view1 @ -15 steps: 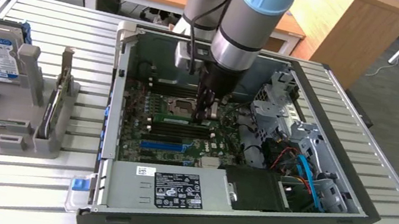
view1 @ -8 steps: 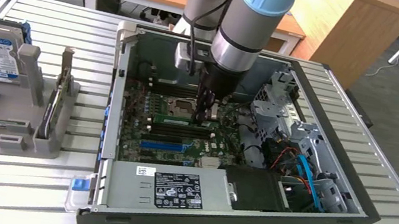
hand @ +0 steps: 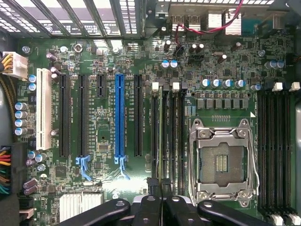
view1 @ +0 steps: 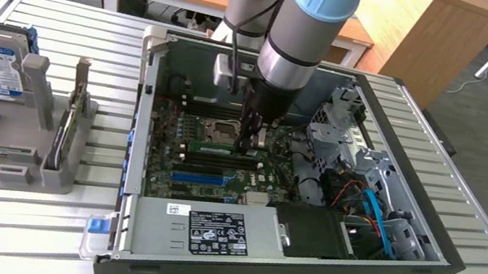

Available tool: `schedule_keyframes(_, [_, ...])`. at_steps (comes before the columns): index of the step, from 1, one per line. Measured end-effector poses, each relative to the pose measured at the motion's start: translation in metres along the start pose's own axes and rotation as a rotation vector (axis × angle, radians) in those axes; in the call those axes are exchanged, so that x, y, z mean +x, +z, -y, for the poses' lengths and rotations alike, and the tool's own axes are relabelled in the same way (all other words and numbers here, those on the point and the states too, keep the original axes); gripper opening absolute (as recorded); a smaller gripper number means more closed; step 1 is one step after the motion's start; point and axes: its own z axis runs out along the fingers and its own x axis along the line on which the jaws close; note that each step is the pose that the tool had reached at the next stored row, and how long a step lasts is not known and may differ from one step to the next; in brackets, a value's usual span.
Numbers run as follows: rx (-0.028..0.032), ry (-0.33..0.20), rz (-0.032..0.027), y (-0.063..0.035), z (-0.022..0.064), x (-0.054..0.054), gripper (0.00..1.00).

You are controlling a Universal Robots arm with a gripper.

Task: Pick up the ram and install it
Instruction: 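Insert the ram into the slot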

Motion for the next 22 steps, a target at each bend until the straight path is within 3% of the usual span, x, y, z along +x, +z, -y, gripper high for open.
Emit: schedule_keyframes(22, [-0.0001, -0.002, -0.0001, 0.0041, 0.0001, 0.0019, 0.12])
